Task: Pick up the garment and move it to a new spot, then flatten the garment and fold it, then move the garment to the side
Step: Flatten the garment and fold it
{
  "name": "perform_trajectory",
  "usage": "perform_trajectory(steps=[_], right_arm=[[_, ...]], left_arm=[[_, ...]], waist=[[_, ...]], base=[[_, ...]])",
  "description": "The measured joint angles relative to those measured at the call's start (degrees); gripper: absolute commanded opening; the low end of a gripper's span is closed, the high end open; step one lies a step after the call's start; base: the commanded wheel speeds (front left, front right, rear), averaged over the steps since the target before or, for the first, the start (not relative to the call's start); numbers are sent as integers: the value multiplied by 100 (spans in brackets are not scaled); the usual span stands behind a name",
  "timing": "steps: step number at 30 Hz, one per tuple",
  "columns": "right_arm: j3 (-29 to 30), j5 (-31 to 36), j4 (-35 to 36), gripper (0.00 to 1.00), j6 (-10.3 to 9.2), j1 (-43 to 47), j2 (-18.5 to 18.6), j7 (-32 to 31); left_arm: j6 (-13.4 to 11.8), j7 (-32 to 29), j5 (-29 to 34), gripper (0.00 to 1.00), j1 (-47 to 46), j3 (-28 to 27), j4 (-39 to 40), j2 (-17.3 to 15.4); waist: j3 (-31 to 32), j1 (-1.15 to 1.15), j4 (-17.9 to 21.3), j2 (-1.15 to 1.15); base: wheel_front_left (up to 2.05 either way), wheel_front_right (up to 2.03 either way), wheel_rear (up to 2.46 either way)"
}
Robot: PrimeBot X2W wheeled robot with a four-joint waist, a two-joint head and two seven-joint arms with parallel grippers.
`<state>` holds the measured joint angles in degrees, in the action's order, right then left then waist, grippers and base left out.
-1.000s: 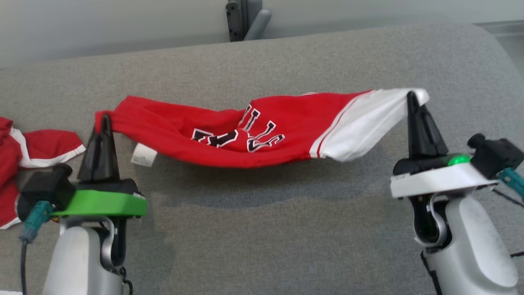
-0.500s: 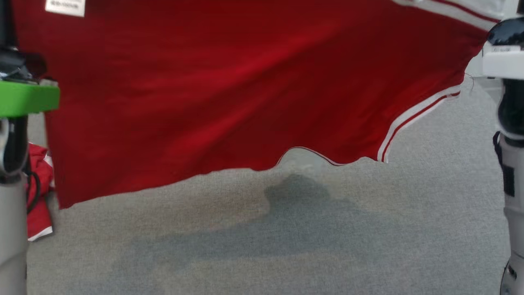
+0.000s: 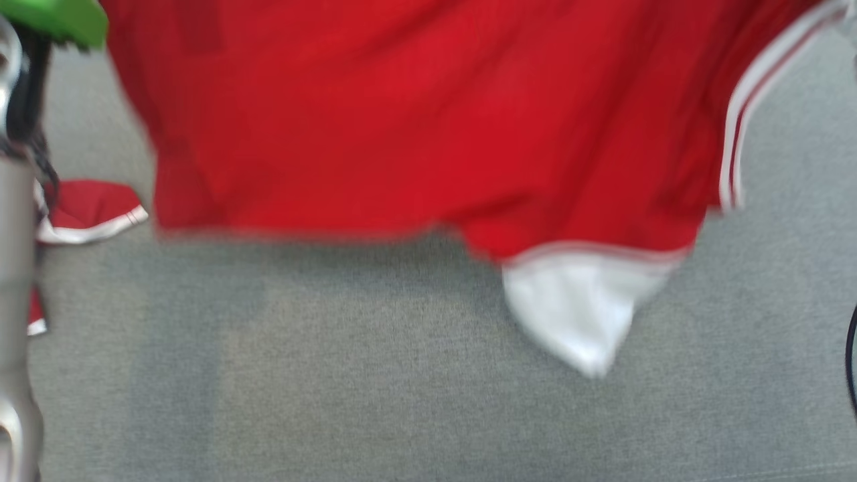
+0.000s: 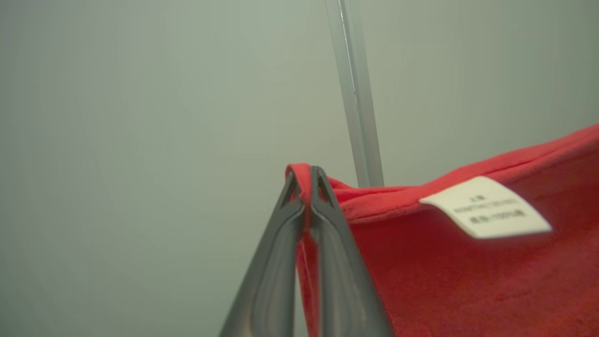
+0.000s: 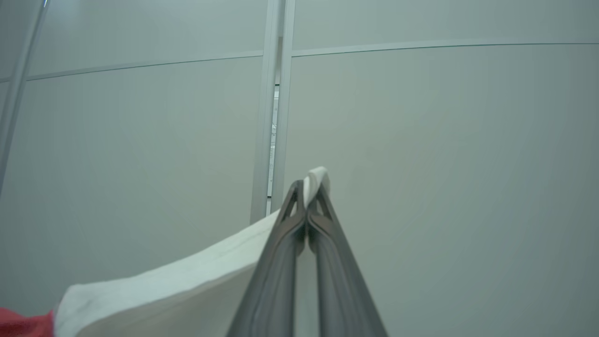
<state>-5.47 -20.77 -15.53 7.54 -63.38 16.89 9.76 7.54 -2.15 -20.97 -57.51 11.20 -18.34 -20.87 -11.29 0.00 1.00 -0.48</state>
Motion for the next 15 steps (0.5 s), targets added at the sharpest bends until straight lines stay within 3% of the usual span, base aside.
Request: perform_trajectory(steps=[3, 8, 12, 15], right_arm=[[275, 324, -671, 0, 0, -1085, -26, 124], [420, 990, -1151, 0, -1, -2529, 92, 456], [441, 891, -1332, 0, 0, -2629, 31, 505], [224, 628, -1294, 0, 0, -2140, 99, 528]], left_arm=[[0, 404, 276, 0, -896, 165, -569, 5], [0, 1188, 401, 0, -2234, 387, -1373, 24], [1, 1506, 211, 0, -2574, 612, -1887, -13], [1, 1625, -24, 0, -2427, 751, -2262, -76]], waist=[[-445, 1, -1, 0], [-1082, 0, 23, 0], [-1425, 1, 98, 0], [-1585, 1, 204, 0]], base=[[0, 0, 0], [0, 0, 0], [0, 0, 0], [0, 0, 0]])
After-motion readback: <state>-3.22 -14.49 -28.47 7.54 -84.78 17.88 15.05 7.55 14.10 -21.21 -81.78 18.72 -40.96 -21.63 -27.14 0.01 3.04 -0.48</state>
